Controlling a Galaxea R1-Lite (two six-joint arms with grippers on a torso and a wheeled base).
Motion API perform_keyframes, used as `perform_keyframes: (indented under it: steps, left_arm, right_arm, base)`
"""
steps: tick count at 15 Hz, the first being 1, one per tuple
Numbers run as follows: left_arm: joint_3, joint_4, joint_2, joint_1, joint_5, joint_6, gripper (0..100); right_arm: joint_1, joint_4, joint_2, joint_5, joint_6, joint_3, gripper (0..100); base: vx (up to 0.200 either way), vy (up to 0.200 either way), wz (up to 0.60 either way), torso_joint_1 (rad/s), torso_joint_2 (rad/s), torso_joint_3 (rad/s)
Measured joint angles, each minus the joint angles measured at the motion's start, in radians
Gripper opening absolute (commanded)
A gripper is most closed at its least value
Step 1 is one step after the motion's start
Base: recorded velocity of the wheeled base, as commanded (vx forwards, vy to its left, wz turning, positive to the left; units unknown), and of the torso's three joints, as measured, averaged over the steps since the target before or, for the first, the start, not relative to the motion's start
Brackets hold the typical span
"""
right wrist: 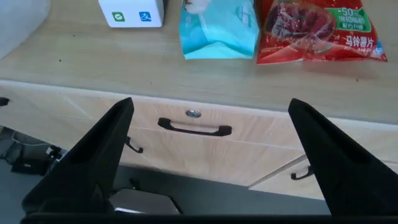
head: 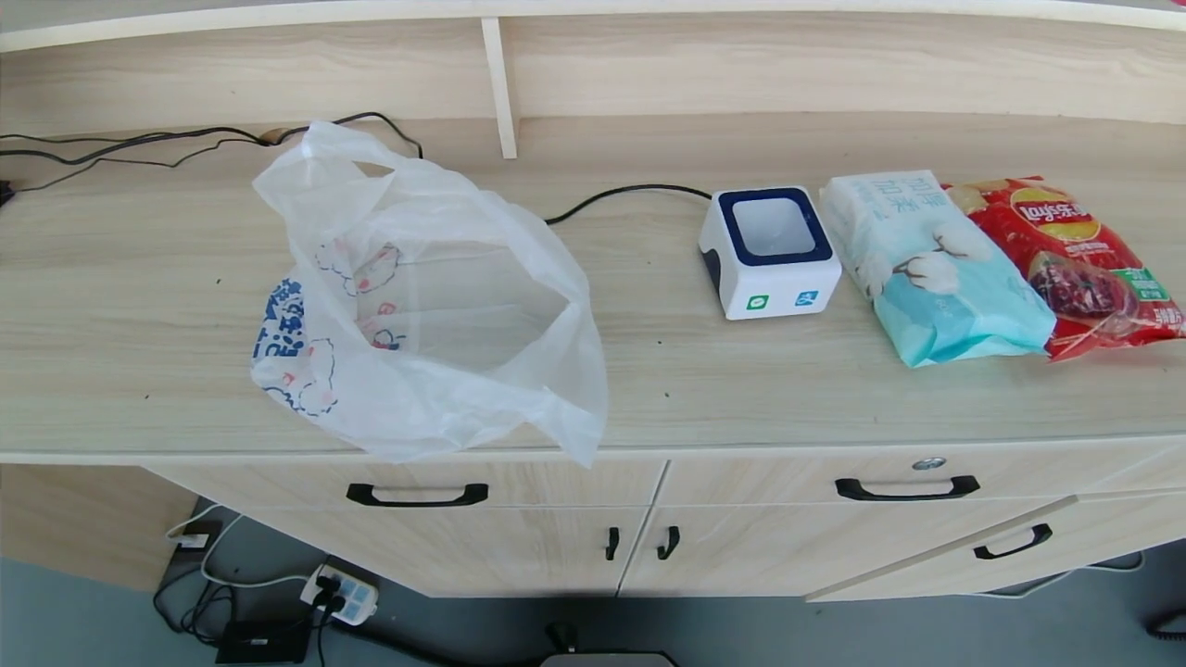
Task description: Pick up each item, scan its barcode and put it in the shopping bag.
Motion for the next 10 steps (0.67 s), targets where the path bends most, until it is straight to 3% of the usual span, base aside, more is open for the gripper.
perform_keyframes:
  steps: [5, 10]
  left_arm:
    - [0.000, -0.003, 0.000, 0.000, 0.000, -0.003, 100]
    - [0.000, -0.003, 0.000, 0.000, 0.000, -0.003, 100]
  right_arm:
    - [0.011, -0.066, 0.475, 0.112, -0.009, -0.349, 100]
    - [-0.052, -0.062, 0.706, 0.191, -0.101, -0.471, 100]
  base:
    - [0.000, 0.000, 0.00, 0.000, 0.00, 0.000]
    - [0.000, 0.000, 0.00, 0.000, 0.00, 0.000]
